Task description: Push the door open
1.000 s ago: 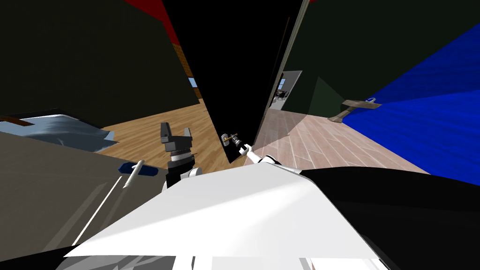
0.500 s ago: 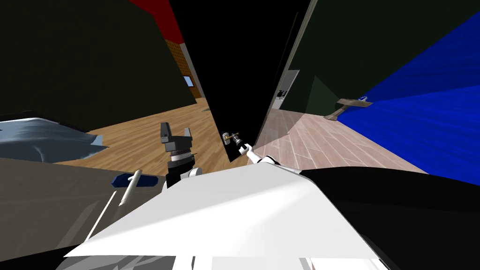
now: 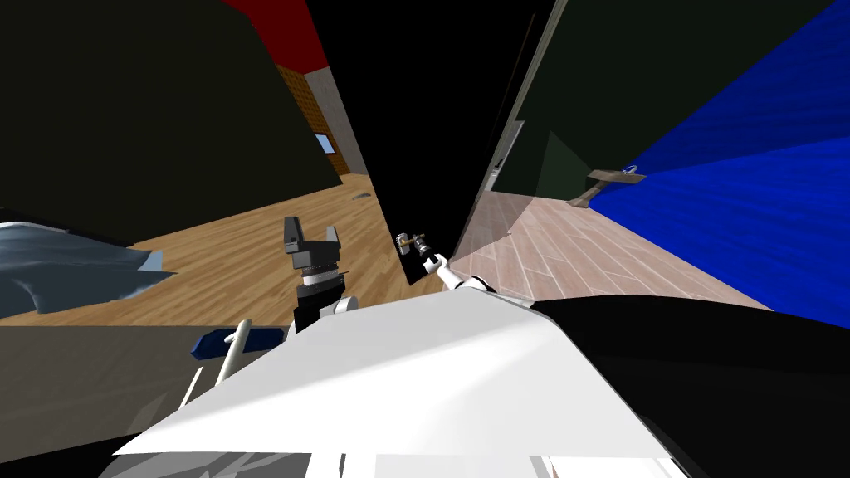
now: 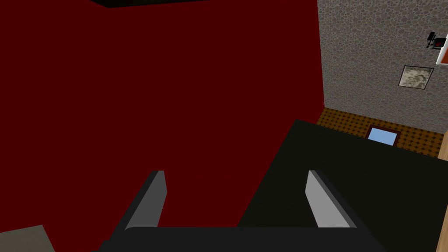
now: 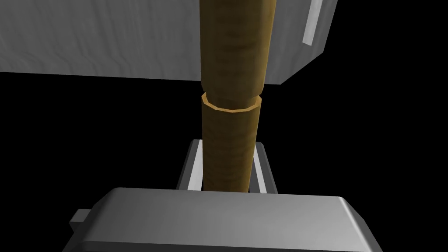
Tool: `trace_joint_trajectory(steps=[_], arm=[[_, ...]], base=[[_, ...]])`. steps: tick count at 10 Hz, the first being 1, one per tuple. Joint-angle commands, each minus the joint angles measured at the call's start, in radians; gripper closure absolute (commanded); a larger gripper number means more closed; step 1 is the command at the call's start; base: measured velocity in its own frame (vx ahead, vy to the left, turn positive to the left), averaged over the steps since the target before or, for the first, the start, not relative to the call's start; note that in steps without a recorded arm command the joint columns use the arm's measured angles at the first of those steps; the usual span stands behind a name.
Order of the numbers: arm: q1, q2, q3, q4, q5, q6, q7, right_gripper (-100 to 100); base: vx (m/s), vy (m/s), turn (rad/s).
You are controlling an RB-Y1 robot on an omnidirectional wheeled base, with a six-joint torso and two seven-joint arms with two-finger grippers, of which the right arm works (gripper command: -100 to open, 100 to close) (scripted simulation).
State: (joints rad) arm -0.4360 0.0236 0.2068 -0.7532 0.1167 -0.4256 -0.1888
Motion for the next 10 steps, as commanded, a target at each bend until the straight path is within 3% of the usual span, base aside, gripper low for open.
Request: trace_joint_trajectory(steps=[1, 3, 5, 6, 10], arm=[[0.001, -0.029, -0.020, -0.001, -0.004, 0.002, 0.014, 100], [0.002, -0.041, -0.039, -0.001, -0.008, 0.004, 0.027, 100], [0.002, -0.041, -0.039, -0.001, -0.008, 0.004, 0.027, 100], [0.003, -0.043, -0.057, -0.002, -0.011, 0.005, 0.039, 100], [0.005, -0.013, -0.097, -0.003, -0.019, 0.009, 0.068, 100]], base=[[0.112, 0.034, -0.063], [0.181, 0.079, -0.077], [0.106, 0.052, -0.029], [0.106, 0.056, -0.022], [0.145, 0.144, -0.102]])
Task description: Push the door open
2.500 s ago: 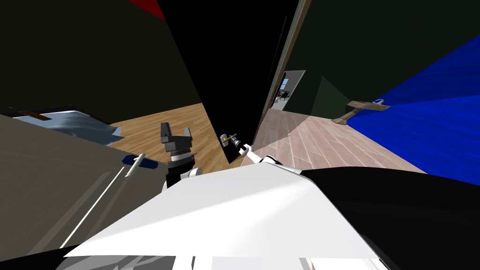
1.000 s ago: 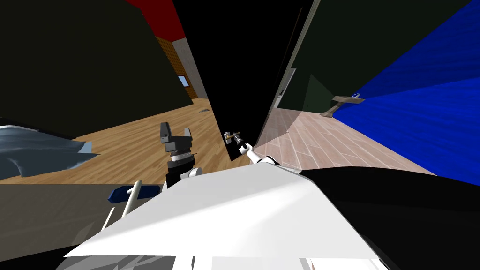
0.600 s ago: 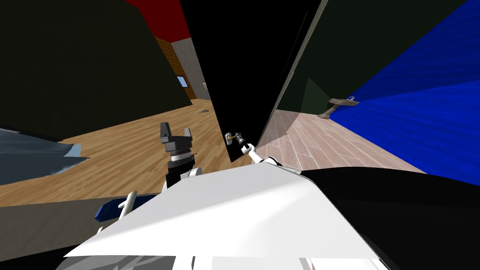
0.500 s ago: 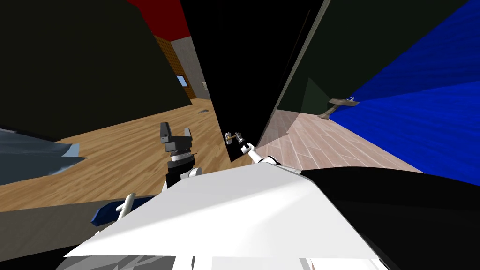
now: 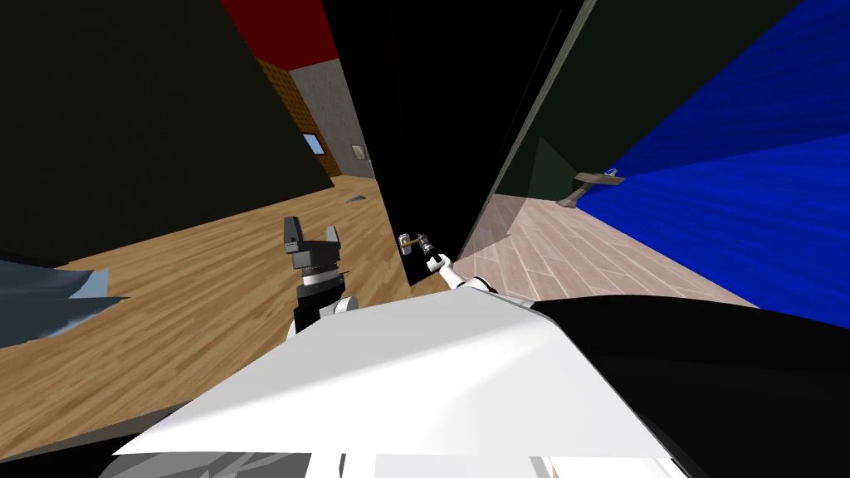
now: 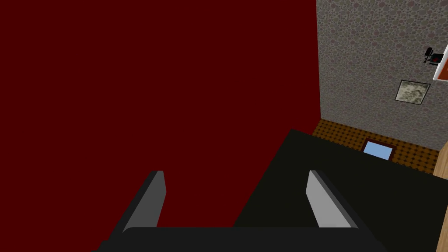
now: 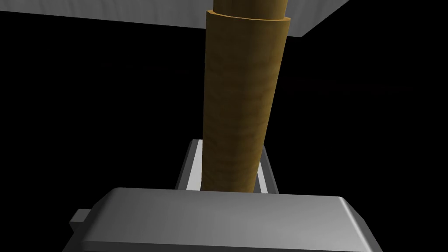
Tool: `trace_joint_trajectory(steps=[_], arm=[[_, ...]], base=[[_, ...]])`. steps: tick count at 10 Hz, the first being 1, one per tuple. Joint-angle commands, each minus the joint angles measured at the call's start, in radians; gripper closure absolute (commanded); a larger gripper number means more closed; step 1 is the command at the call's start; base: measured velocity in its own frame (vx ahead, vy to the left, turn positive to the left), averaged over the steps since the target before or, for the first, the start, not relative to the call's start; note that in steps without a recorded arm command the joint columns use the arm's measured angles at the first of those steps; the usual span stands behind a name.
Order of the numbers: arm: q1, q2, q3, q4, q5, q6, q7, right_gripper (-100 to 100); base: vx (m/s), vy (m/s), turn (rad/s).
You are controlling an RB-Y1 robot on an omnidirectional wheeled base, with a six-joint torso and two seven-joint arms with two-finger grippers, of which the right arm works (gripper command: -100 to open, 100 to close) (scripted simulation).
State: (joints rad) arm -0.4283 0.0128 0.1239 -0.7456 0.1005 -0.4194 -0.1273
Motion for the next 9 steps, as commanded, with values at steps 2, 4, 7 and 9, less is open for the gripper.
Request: trace_joint_trajectory(steps=[2, 4, 7, 9], arm=[[-0.002, 0.022, -0.028, -0.011, -0.005, 0.005, 0.016, 100], [-0.002, 0.014, -0.035, -0.015, -0.007, 0.003, 0.015, 100], [0.008, -0.019, -0.002, -0.034, -0.025, 0.010, 0.019, 100], [0.014, -0.029, 0.019, -0.043, -0.034, 0.014, 0.022, 100]], base=[[0.084, 0.188, -0.095], [0.017, 0.129, -0.072], [0.129, -0.027, -0.137], [0.145, 0.032, -0.170]])
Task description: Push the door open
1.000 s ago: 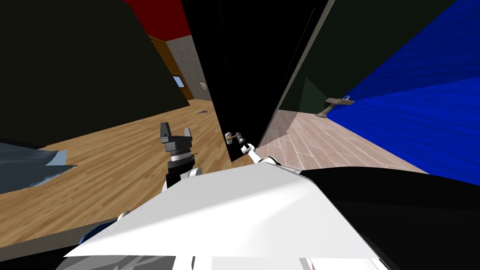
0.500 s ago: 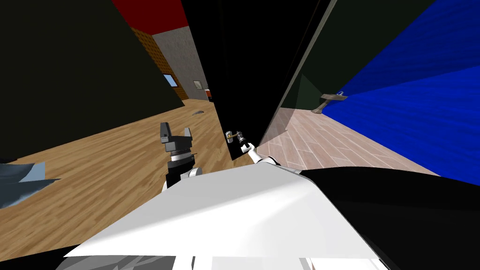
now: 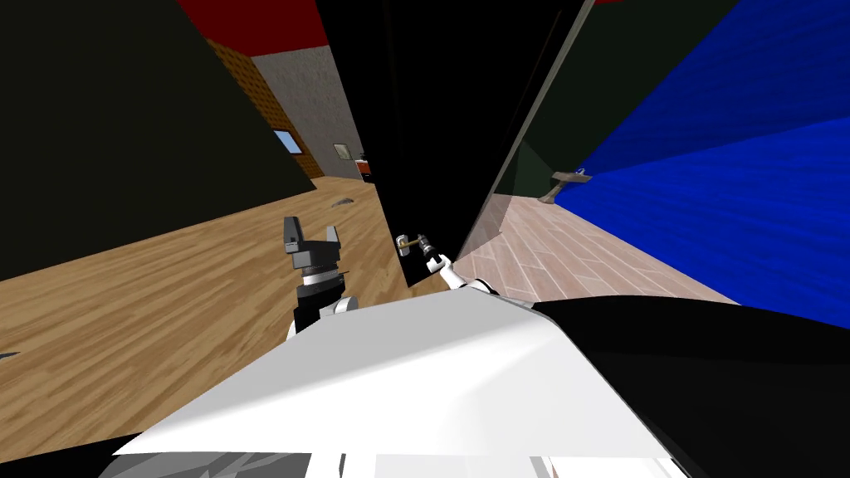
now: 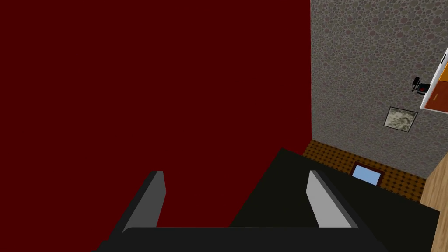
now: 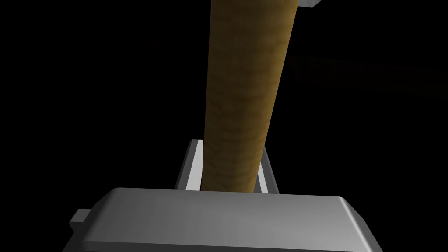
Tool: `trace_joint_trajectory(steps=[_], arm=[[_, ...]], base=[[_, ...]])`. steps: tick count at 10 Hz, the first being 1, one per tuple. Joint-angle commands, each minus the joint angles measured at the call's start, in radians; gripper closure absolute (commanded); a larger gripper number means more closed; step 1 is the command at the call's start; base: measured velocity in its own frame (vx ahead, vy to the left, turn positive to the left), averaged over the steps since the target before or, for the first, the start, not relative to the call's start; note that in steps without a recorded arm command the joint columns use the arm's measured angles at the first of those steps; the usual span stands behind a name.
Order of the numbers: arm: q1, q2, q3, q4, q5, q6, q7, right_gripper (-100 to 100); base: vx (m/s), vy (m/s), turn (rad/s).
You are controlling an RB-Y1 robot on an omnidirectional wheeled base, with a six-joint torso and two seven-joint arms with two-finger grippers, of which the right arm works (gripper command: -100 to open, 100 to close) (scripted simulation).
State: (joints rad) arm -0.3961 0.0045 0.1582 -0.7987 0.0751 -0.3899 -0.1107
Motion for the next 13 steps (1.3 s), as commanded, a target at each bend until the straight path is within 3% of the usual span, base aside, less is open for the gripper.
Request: trace_joint_trajectory(steps=[1, 3, 7, 11, 12, 13], arm=[[-0.014, -0.026, 0.001, 0.004, -0.015, -0.013, 0.007, 100], [-0.012, -0.028, 0.009, 0.001, -0.019, -0.012, 0.008, 100], [0.004, -0.028, 0.068, -0.024, -0.045, -0.002, 0.016, 100], [0.021, 0.000, 0.128, -0.049, -0.072, 0.007, 0.024, 100], [0.021, 0.000, 0.128, -0.049, -0.072, 0.007, 0.024, 100], [0.025, 0.013, 0.145, -0.056, -0.079, 0.010, 0.026, 100]], base=[[0.167, 0.080, -0.191], [0.140, 0.091, -0.104], [0.105, 0.118, -0.238], [0.084, 0.204, -0.256], [0.019, 0.117, -0.074], [0.025, 0.120, -0.138]])
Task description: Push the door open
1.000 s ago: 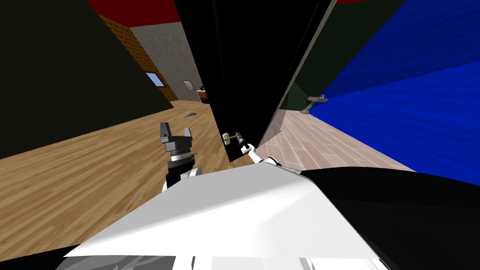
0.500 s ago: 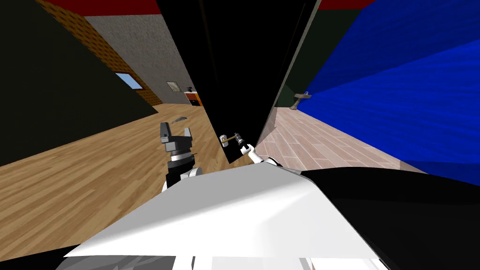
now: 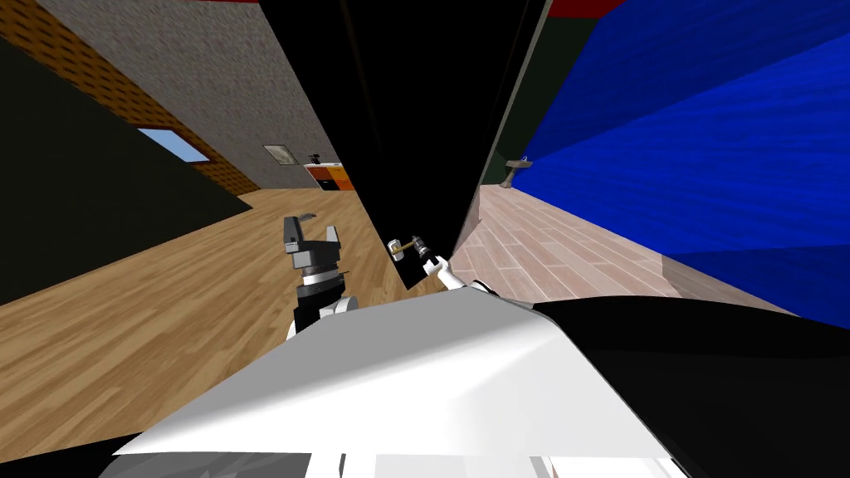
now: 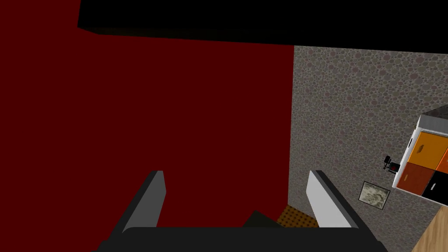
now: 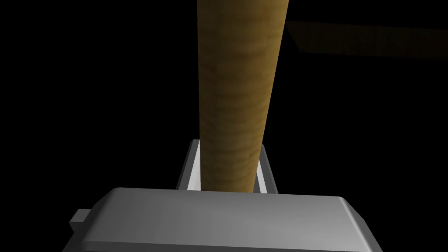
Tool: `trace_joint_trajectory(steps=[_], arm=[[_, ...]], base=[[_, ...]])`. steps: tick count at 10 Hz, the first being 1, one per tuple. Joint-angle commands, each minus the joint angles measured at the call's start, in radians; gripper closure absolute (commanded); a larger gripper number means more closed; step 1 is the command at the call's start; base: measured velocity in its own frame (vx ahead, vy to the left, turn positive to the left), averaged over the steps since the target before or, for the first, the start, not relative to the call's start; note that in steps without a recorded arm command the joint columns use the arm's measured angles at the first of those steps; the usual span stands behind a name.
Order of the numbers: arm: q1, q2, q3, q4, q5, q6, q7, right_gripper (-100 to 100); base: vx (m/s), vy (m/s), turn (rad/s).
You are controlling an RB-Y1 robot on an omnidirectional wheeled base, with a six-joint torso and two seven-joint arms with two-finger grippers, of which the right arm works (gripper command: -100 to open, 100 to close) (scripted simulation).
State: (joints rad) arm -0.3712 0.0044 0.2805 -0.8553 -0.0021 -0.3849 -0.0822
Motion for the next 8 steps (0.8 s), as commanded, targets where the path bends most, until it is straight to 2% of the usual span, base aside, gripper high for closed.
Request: trace_joint_trajectory(steps=[1, 2, 3, 4, 5, 8], arm=[[0.003, 0.021, 0.031, -0.003, -0.006, 0.006, -0.002, 100], [0.005, 0.030, 0.039, -0.006, -0.009, 0.007, -0.001, 100], [0.005, 0.030, 0.039, -0.006, -0.009, 0.007, -0.001, 100], [0.013, 0.010, 0.029, -0.027, -0.010, 0.016, -0.004, 100], [0.010, -0.016, 0.008, -0.019, -0.013, 0.012, 0.002, 100], [0.009, -0.033, -0.017, -0.015, -0.017, 0.011, 0.011, 100]], base=[[-0.007, 0.128, -0.150], [-0.050, 0.131, -0.088], [-0.052, 0.095, 0.001], [-0.013, 0.019, -0.039], [0.040, 0.083, -0.056], [0.094, 0.161, -0.057]])
